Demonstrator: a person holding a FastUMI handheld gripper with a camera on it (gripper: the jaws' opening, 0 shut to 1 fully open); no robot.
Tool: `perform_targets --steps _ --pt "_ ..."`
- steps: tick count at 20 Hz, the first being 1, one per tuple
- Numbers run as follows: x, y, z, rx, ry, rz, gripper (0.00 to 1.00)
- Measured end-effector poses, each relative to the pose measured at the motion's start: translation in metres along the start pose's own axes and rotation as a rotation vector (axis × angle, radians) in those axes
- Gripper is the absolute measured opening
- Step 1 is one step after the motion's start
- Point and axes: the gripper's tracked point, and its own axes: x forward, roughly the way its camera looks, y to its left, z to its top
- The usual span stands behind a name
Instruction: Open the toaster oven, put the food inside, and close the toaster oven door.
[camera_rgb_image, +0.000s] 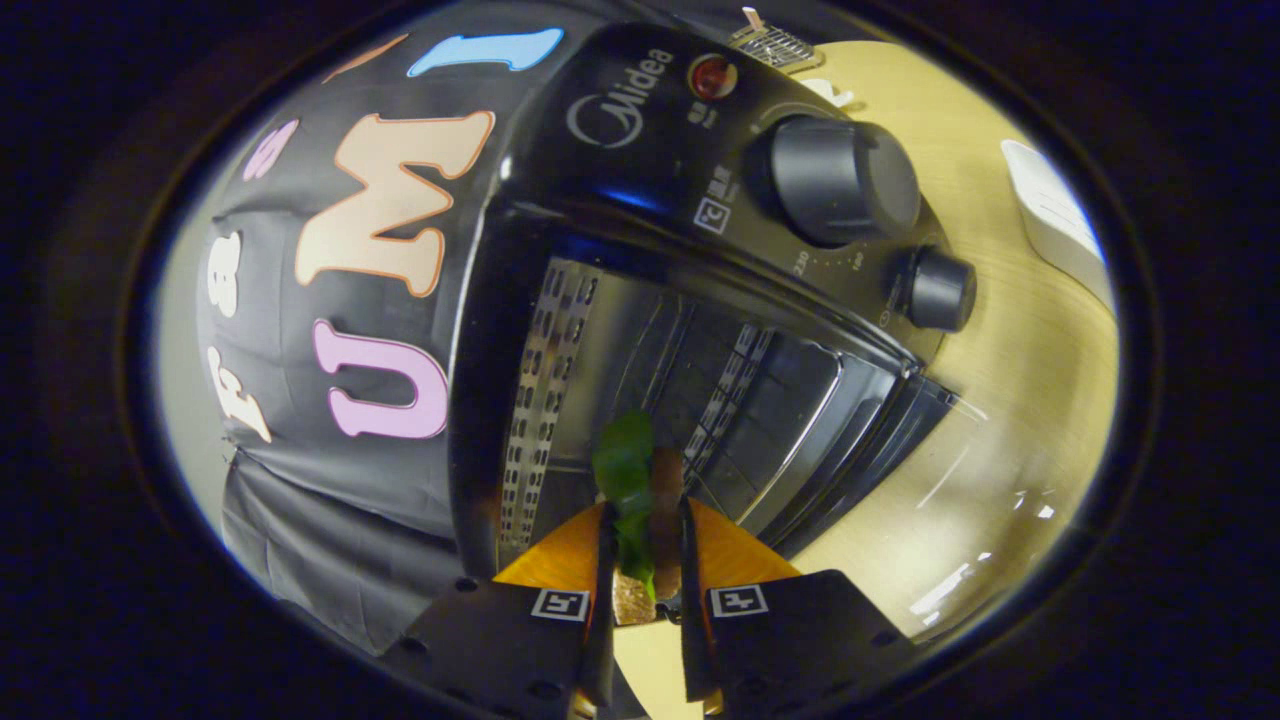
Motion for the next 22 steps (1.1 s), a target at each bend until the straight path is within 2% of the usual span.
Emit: perform_targets --steps 5,7,11,18,22 --pt "0.000 -0.001 0.000 -0.062 -0.022 -0.040 0.33" --pt "-0.010 -0.003 0.009 -0.100 -0.049 -0.073 0.40" --pt "-0.015 -0.019 0.019 -0.209 -0.107 -0.152 0.62" --pt "-0.042 -0.025 0.035 -0.349 -0.169 -0.182 0.99" --pt "-0.065 -0.022 0.036 -0.430 -0.176 -0.179 0.99"
